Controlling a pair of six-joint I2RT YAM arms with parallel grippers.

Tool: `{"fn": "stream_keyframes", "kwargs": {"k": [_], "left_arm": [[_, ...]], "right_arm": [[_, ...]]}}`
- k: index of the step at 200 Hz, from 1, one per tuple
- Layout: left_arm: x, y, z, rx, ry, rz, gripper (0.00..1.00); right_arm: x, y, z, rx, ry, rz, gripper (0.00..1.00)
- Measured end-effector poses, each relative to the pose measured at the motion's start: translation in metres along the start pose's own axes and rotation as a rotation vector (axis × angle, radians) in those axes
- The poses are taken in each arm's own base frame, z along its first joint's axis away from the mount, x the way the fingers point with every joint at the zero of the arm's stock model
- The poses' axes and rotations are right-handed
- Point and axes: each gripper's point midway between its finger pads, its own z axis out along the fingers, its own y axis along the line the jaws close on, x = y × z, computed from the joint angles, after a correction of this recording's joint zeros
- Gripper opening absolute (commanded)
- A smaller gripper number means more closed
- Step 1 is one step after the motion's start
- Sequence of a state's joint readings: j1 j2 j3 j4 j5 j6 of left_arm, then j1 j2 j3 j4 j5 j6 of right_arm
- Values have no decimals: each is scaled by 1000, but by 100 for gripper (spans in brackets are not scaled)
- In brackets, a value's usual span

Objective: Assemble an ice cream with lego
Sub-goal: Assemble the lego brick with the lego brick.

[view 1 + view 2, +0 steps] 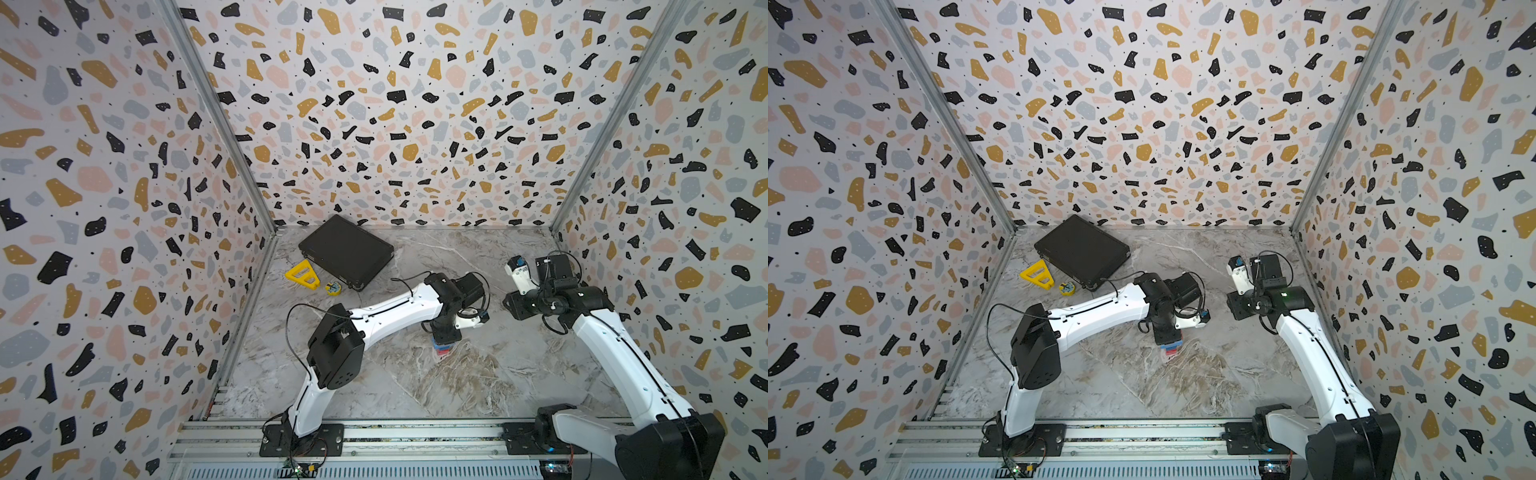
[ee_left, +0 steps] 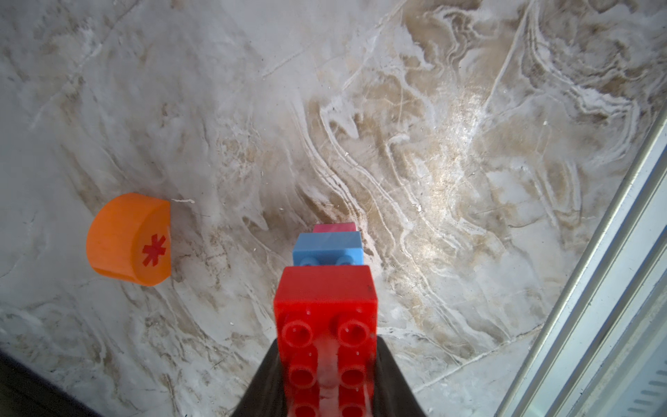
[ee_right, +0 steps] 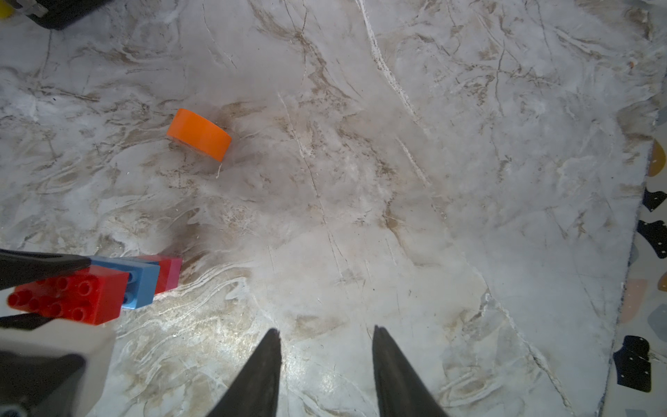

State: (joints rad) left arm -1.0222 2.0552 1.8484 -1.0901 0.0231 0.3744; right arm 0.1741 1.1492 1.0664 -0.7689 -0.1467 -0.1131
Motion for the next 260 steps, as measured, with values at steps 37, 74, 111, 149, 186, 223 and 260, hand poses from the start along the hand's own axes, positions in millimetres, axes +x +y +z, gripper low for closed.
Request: {"fn": "stream_keyframes", "kwargs": {"k": [37, 74, 111, 149, 186, 223, 260], "left_arm": [[0, 0, 0, 0, 1, 0, 19], [0, -1, 1, 4, 1, 0, 19], [2, -2, 3, 11, 5, -1, 19], [3, -4, 6, 23, 7, -2, 19], [3, -4, 7, 23, 3, -3, 19], [3, -2, 8, 21, 3, -6, 19], [4, 0, 8, 9, 8, -7, 19]], "right_arm": [[0, 0, 0, 0, 0, 0, 45], [0, 0, 1, -1, 2, 1, 45], [0, 0, 1, -1, 2, 1, 45], [0, 0, 1, -2, 2, 1, 45], [0, 1, 1, -4, 1, 1, 45], [1, 1, 1, -5, 3, 1, 45], [1, 1, 1, -8, 3, 1, 45]]}}
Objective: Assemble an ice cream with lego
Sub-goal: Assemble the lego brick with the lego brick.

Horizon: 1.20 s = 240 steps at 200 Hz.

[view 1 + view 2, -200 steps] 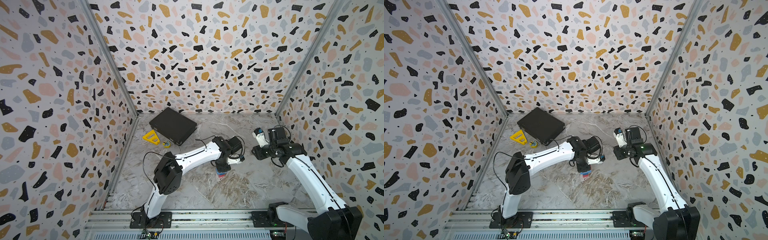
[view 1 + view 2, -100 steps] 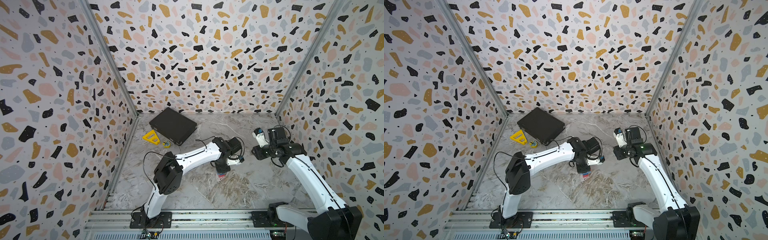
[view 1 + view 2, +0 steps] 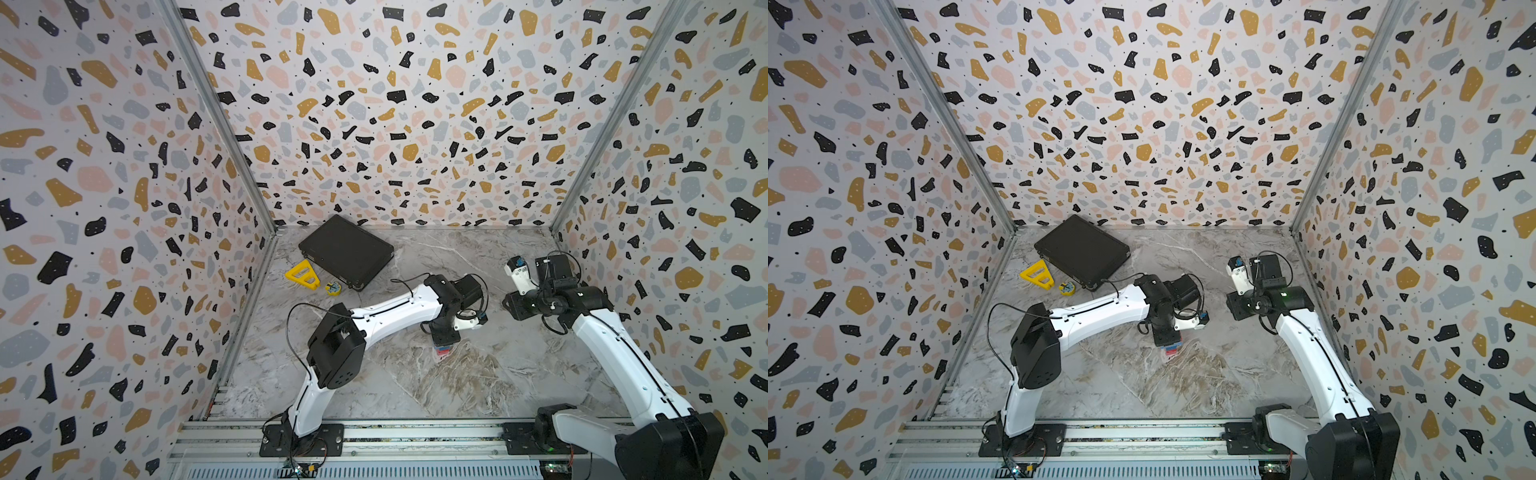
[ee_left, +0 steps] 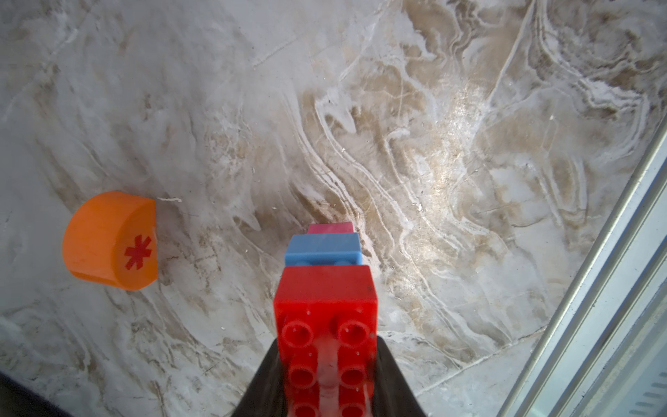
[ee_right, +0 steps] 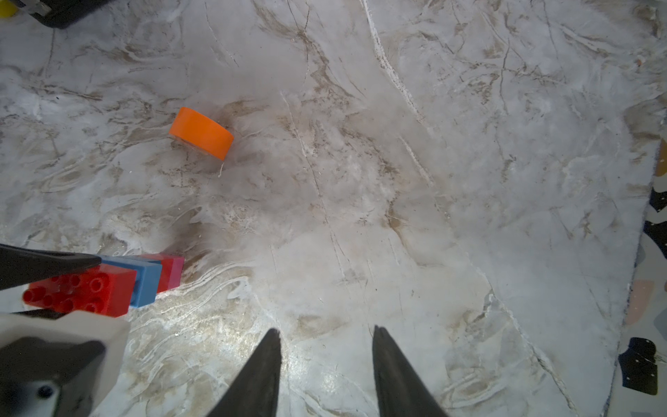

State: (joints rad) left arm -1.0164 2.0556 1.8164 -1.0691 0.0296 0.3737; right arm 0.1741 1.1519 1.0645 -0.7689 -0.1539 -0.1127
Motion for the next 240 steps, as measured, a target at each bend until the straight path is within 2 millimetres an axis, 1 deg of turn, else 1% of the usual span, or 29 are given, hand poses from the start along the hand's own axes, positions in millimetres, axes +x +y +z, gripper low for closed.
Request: {"fn": "stream_keyframes", "kwargs": {"k": [112, 162, 240], "left_arm": [[1, 1, 1, -6, 6, 0, 19], [0, -3, 2, 15, -5, 5, 19], [0, -3, 3, 22, 0, 8, 20]], "right_arm": [[0, 1, 1, -8, 1, 0, 45], [0, 2, 2, -12, 6, 1, 45], [0, 2, 2, -14, 6, 1, 45]]}}
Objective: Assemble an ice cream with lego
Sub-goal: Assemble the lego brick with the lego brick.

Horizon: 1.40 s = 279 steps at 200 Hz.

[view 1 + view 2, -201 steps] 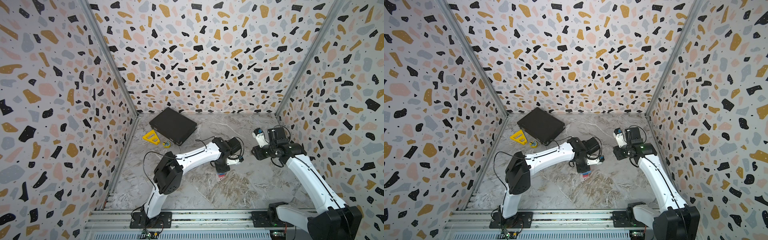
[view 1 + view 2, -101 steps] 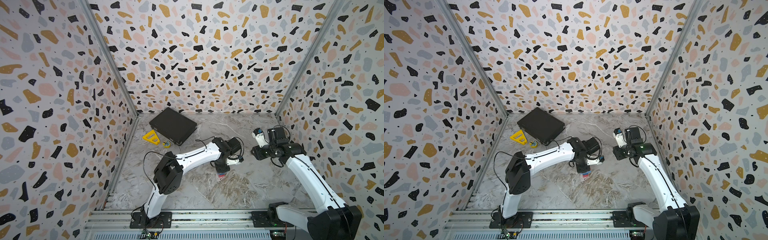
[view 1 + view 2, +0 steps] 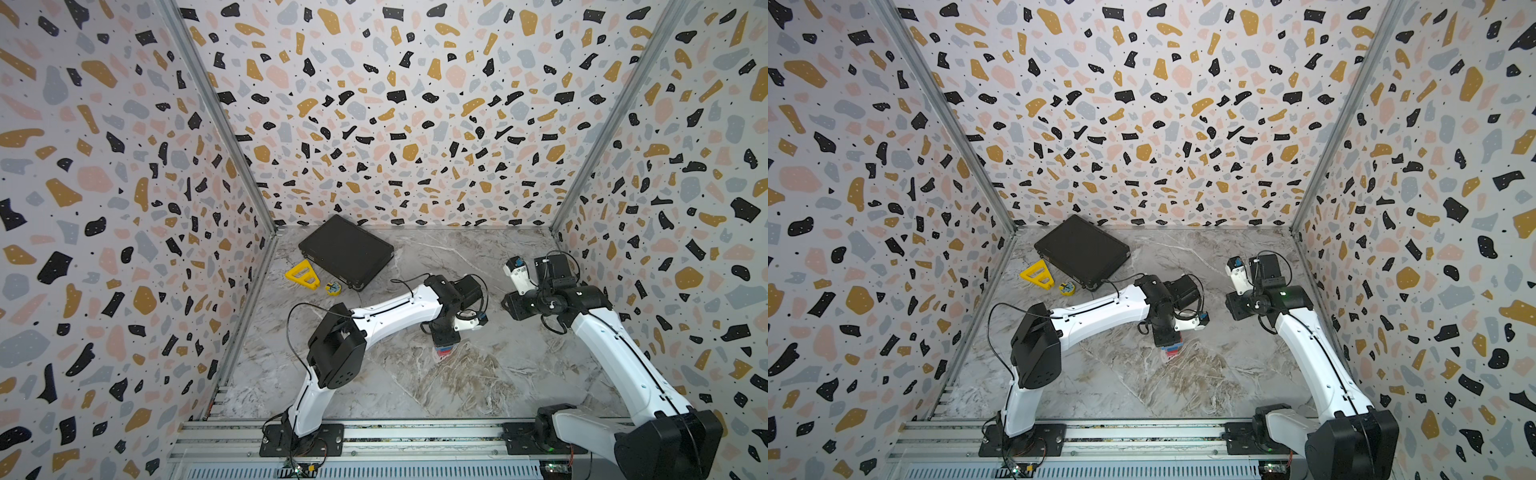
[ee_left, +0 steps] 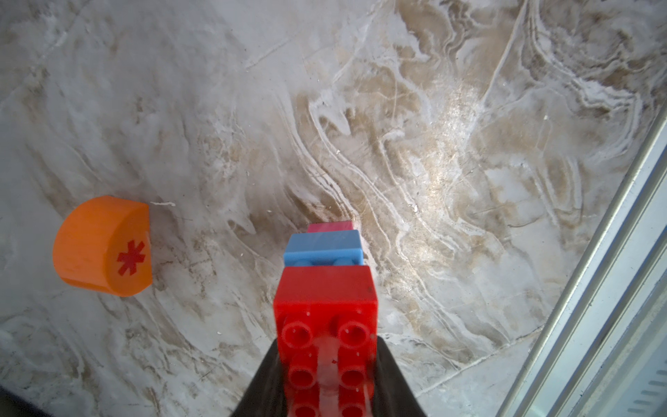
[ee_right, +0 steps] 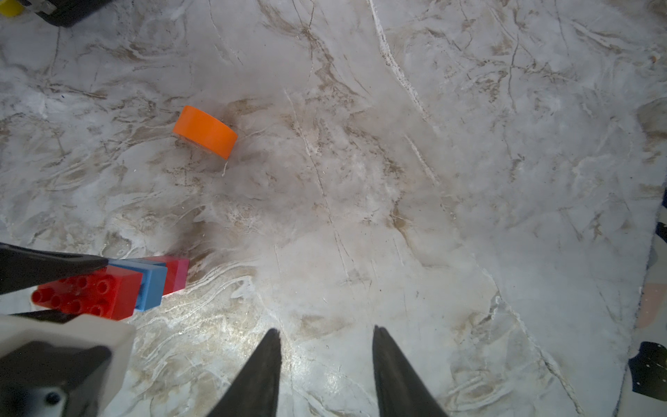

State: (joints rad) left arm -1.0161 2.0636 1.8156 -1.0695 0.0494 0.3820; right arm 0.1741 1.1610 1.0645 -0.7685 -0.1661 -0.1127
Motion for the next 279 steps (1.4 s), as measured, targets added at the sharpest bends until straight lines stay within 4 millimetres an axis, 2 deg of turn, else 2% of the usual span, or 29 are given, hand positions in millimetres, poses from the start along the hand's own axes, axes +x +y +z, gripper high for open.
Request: {"fn": "stream_keyframes", "kwargs": {"k": [279], "left_arm": [[-1, 1, -1, 30, 44, -54, 18]], "right_arm": [[-1, 1, 1, -6, -6, 0, 45]]}}
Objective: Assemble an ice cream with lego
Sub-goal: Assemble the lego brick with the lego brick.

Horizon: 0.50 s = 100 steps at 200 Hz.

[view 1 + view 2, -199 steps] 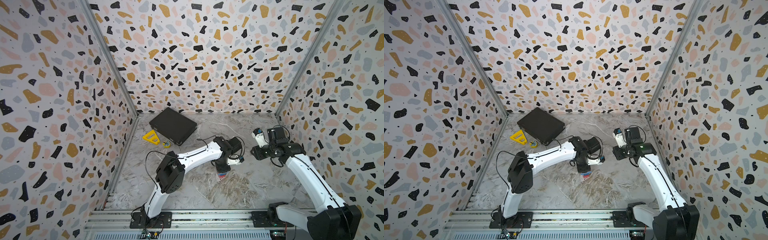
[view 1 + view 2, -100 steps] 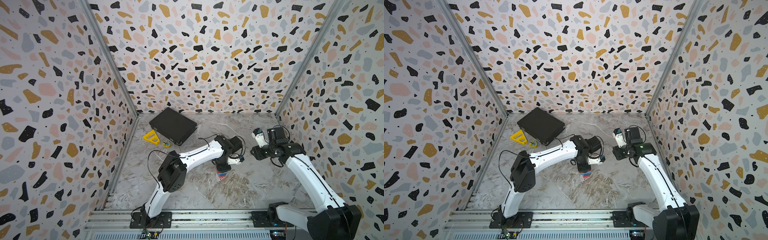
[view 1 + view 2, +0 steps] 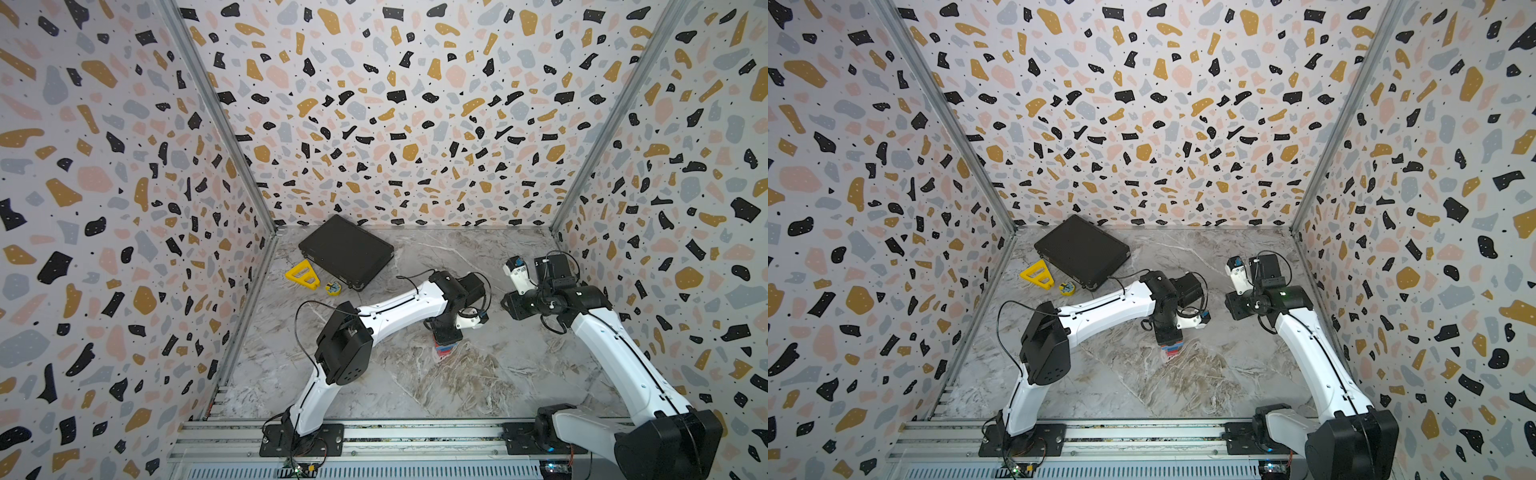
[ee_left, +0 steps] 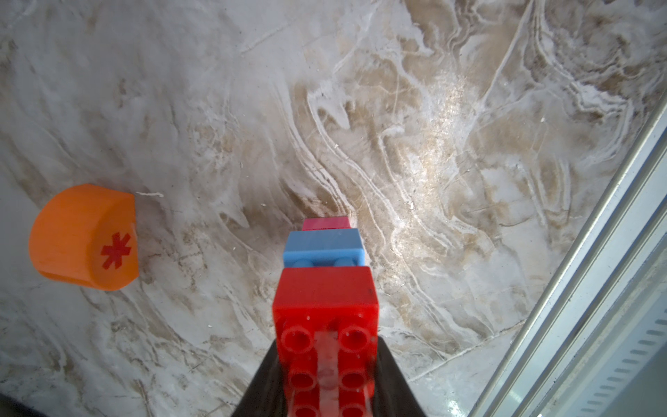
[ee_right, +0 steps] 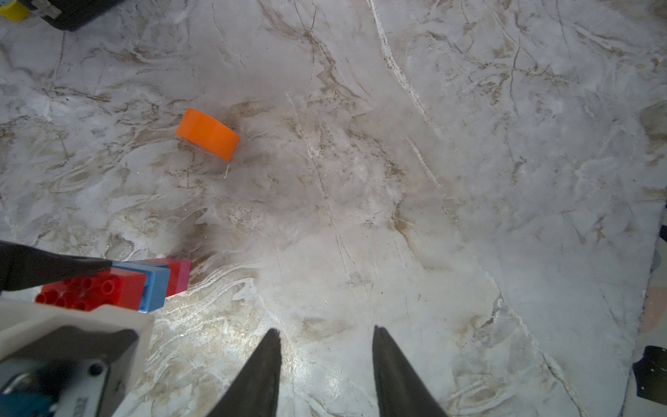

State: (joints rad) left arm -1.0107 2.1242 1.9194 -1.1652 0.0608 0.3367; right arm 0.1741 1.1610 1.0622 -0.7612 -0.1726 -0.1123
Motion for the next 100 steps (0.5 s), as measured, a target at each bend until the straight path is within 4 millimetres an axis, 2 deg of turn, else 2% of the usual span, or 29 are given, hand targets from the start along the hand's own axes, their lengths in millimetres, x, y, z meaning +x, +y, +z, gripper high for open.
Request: {"fn": "stream_keyframes", "kwargs": {"k": [100], "left_arm": [[1, 8, -2, -50, 7, -26, 19]], "right_arm": [[-1, 1, 1, -10, -2, 0, 45]]}}
